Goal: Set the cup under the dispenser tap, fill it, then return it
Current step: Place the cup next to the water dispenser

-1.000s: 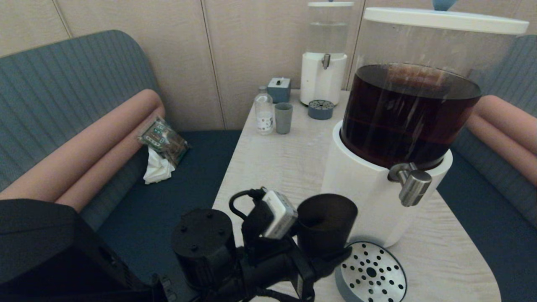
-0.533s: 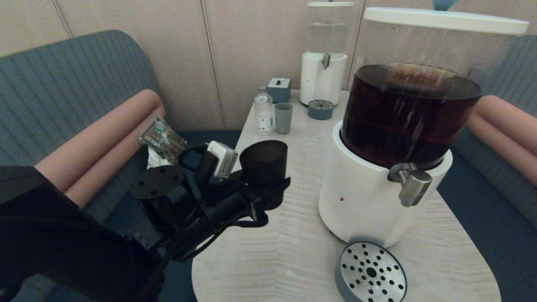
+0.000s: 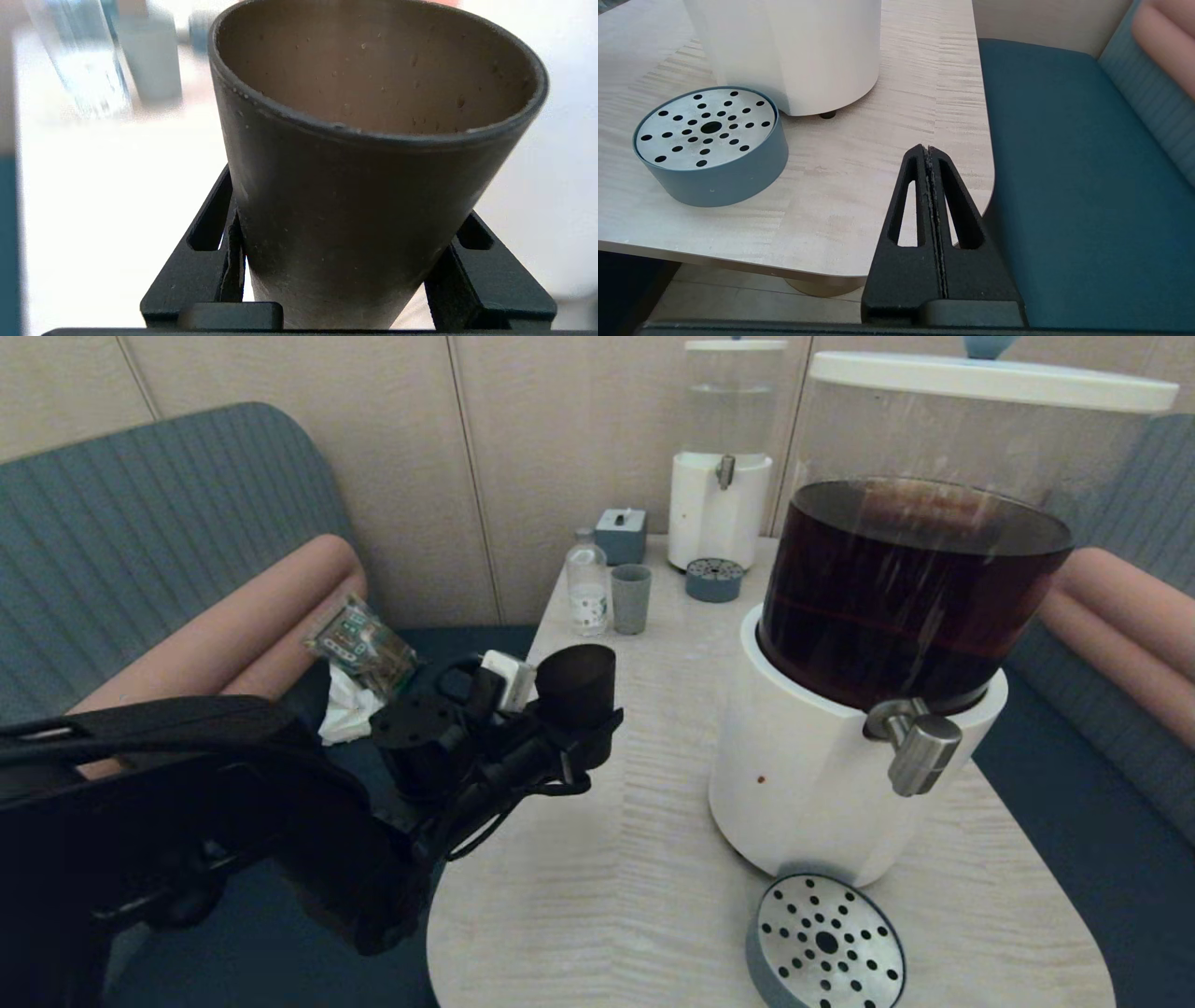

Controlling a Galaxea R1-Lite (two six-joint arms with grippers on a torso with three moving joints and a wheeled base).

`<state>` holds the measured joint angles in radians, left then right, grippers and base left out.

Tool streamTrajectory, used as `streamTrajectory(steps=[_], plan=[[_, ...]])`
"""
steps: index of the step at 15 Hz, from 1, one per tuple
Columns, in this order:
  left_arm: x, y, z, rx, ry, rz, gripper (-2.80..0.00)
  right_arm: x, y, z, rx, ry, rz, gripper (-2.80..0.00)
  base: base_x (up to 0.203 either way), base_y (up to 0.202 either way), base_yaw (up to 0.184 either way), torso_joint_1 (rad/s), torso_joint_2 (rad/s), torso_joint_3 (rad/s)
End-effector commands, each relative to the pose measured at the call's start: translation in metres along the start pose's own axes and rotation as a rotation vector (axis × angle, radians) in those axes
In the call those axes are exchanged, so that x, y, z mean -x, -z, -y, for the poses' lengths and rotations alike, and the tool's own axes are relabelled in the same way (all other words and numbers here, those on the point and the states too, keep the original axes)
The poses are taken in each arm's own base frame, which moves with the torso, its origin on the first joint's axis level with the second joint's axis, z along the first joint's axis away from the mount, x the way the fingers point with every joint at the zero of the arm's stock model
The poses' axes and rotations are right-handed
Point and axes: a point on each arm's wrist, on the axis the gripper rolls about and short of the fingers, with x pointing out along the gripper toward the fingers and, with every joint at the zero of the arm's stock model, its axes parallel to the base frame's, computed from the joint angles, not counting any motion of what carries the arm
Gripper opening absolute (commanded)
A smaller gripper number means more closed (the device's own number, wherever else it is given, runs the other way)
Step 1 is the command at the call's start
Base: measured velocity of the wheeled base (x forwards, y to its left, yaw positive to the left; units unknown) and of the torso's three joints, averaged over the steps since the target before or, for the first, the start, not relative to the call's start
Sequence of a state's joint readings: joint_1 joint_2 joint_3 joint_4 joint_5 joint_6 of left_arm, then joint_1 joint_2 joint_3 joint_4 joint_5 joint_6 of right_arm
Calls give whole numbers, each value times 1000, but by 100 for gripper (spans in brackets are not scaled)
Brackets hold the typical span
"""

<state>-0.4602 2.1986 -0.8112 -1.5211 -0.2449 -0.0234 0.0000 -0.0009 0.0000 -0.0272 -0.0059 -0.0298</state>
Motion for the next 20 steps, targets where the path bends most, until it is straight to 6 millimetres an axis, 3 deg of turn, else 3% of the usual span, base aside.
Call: streamTrajectory(steps=[1,7,16,17,20], plan=[[-10,38,-5,19,-3,-63,-280,-1,3,0,1,0,-8,-280,0,0,0,0,0,0],[-36,85,-14,27,-10,-81,-280,-1,3,0,1,0,-8,-280,0,0,0,0,0,0],[-36,90,-13,30,-10,-92,-280,-1,3,0,1,0,-8,-280,0,0,0,0,0,0],[-35,91,-13,31,-10,-97,0,-1,3,0,1,0,-8,-280,0,0,0,0,0,0],[-33,89,-11,33,-4,-102,0,-1,3,0,1,0,-8,-280,0,0,0,0,0,0]])
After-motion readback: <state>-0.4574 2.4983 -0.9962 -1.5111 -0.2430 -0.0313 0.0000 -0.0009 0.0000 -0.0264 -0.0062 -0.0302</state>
